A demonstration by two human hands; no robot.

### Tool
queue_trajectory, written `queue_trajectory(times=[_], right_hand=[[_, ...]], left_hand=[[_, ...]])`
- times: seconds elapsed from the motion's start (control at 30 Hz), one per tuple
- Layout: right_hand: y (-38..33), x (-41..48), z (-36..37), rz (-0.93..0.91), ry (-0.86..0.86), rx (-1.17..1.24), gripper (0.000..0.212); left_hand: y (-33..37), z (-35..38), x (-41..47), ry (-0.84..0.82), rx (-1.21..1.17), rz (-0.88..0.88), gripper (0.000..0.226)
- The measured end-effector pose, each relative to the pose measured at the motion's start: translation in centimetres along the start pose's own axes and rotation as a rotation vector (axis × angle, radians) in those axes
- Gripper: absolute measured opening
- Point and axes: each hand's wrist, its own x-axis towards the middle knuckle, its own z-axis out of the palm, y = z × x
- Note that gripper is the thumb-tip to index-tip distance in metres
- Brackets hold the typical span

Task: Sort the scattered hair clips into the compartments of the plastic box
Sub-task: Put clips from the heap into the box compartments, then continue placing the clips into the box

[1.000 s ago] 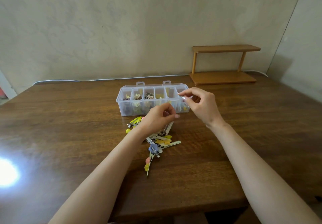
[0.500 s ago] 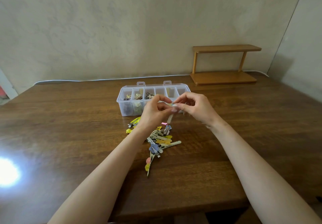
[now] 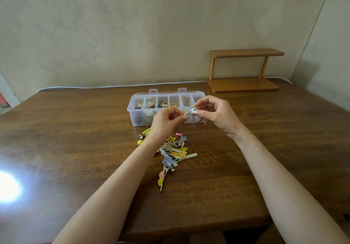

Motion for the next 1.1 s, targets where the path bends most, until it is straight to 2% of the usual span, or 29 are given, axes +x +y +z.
queue_trajectory(times=[0.17,0.27,0.4,0.5,0.67,0.8,0.93,1.03,1.1], right_hand=[[0.4,0.1,0.0,-0.008,0.053,-0.023,0.014],[0.6,0.2,0.2,-0.030,0.097,-0.063,0.014],[0.5,0.5,0.8,-0.072,0.214,-0.110,0.013],[-0.2,1.2,1.3,-0.091,0.277,-0.143,0.013],[-1.4,3.3,3.1,-0.117,0.291,-0.296,0.013],[-1.6,5.5,4.7,-0.112,0.312,-0.471,0.010],[-0.9,6.1,6.0,-0.085,0.238,-0.620,0.019],[-0.7,5.1,5.8,-0.117,0.246,-0.597,0.012],[-0.6,4.2,5.2,-0.139,0.261,-0.572,0.006]], left_hand=[[0.0,-0.3,0.0,-0.017,-0.150,-0.053,0.008],[0.0,-0.6,0.1,0.029,-0.196,-0.082,0.010],[-0.5,-1.1,0.5,0.123,-0.010,-0.074,0.005],[-0.7,-1.6,0.9,0.057,0.226,-0.058,0.005],[0.0,-1.9,1.2,-0.048,0.386,-0.080,0.006],[-0.1,-2.5,1.1,-0.052,0.469,-0.078,0.007],[-1.0,-3.5,0.4,-0.019,0.481,-0.102,0.006],[-1.1,-3.8,-0.1,-0.057,0.433,-0.102,0.007],[-0.4,-3.8,-0.4,-0.142,0.432,-0.074,0.008]])
